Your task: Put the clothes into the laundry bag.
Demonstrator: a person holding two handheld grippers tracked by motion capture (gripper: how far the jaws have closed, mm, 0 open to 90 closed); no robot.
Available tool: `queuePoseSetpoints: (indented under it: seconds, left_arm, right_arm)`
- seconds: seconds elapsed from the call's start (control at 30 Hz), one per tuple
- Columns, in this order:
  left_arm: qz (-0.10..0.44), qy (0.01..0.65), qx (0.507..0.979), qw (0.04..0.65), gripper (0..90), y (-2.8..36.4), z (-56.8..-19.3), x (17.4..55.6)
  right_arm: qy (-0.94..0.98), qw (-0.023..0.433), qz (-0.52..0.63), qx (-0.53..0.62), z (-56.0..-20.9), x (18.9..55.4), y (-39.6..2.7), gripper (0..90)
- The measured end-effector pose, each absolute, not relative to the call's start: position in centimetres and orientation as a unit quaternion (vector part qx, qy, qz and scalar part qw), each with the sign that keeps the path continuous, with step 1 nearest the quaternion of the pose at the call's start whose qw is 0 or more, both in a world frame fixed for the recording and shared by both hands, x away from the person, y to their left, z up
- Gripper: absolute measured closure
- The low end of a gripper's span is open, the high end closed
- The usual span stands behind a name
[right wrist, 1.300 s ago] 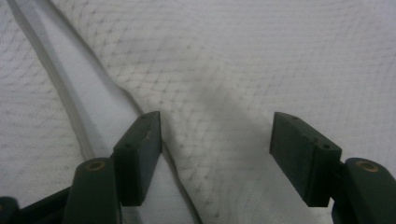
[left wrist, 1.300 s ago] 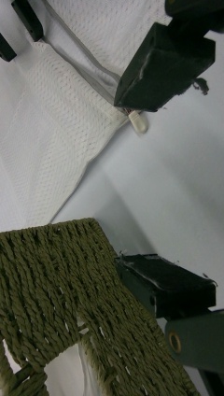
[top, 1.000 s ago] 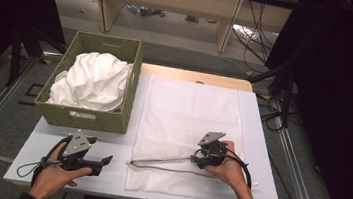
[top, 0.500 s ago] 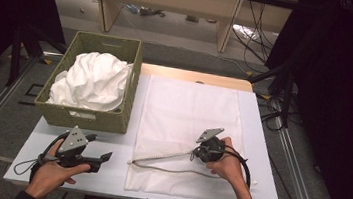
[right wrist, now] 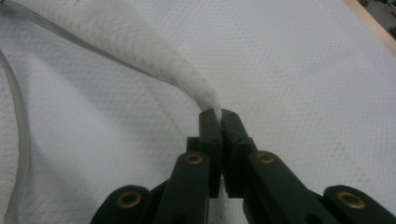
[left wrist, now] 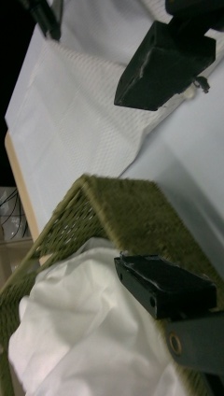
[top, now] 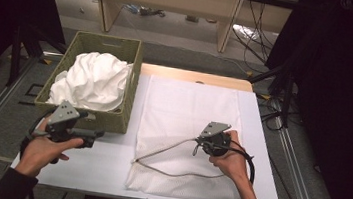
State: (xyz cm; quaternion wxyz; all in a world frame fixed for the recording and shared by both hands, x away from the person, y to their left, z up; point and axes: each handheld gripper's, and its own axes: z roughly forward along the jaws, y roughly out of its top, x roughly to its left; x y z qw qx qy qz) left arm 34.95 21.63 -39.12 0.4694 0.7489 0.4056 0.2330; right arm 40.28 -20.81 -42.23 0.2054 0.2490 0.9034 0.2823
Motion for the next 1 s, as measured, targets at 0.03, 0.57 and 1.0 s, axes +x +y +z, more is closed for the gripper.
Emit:
queuePoseSetpoints:
  seconds: [0.03, 0.57, 1.0]
  left_arm:
    - [0.233, 0.406, 0.749, 0.469, 17.8, 21.6, -39.1, 34.9]
    - [0.260, 0.469, 0.750, 0.387, 17.3, 25.5, -35.7, 46.8]
    - [0.273, 0.506, 0.758, 0.308, 18.6, 26.5, -37.9, 52.5]
  right_arm:
    - [0.906, 0.208, 0.284, 0.235, -42.0, 40.4, -20.9, 89.4]
    - [0.900, 0.247, 0.291, 0.209, -39.3, 39.8, -20.7, 89.6]
    - [0.902, 0.243, 0.293, 0.203, -39.2, 39.5, -20.5, 89.6]
